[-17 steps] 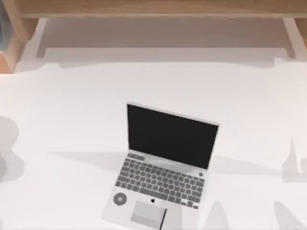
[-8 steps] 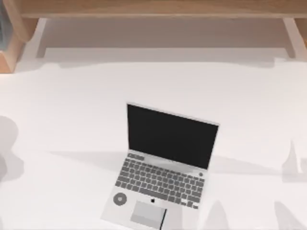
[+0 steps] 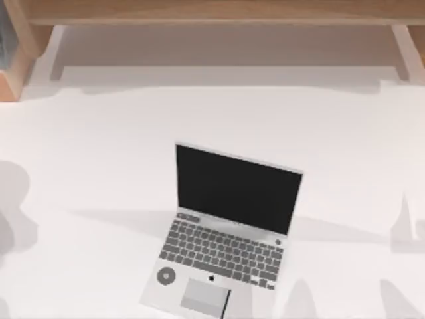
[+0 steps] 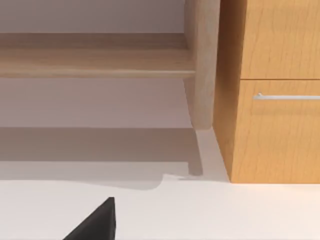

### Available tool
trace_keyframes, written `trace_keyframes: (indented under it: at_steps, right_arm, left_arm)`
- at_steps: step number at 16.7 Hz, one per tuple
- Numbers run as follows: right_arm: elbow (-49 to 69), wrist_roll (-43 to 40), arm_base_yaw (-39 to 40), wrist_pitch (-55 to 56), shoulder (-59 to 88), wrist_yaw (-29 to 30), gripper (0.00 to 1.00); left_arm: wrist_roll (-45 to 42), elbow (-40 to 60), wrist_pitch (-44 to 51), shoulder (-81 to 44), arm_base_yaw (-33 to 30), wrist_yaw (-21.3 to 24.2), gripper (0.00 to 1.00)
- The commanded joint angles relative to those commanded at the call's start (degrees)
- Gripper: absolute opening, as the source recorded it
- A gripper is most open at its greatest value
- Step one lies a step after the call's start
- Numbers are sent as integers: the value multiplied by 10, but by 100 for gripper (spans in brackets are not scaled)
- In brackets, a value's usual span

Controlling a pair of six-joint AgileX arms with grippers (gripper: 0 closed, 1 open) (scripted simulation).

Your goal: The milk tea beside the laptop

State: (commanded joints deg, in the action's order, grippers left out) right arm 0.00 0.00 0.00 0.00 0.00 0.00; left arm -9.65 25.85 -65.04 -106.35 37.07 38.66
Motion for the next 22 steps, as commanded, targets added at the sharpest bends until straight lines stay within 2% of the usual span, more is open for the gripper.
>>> trace_keyframes:
  at_steps: [3,6,10,13,15,17,19,22]
  right_arm:
    - [0,0,0,0,0,0,100]
    - [0,0,0,0,0,0,100]
    - [0,0,0,0,0,0,100]
    - [0,0,0,0,0,0,100]
    - [0,0,0,0,0,0,100]
    - [0,0,0,0,0,0,100]
    - [0,0,0,0,0,0,100]
    - [0,0,0,0,0,0,100]
  left_arm:
    - [13,13,-6,8,-16,5,0]
    - [66,46,-12,6,-84,17,0]
    - [175,110,-3,-20,-255,9,0]
    - [263,181,18,-45,-420,-37,0]
    - [313,235,46,-63,-538,-97,0]
    - [356,290,84,-78,-657,-178,0]
    - [389,344,132,-91,-772,-281,0]
    - [431,418,226,-109,-927,-462,0]
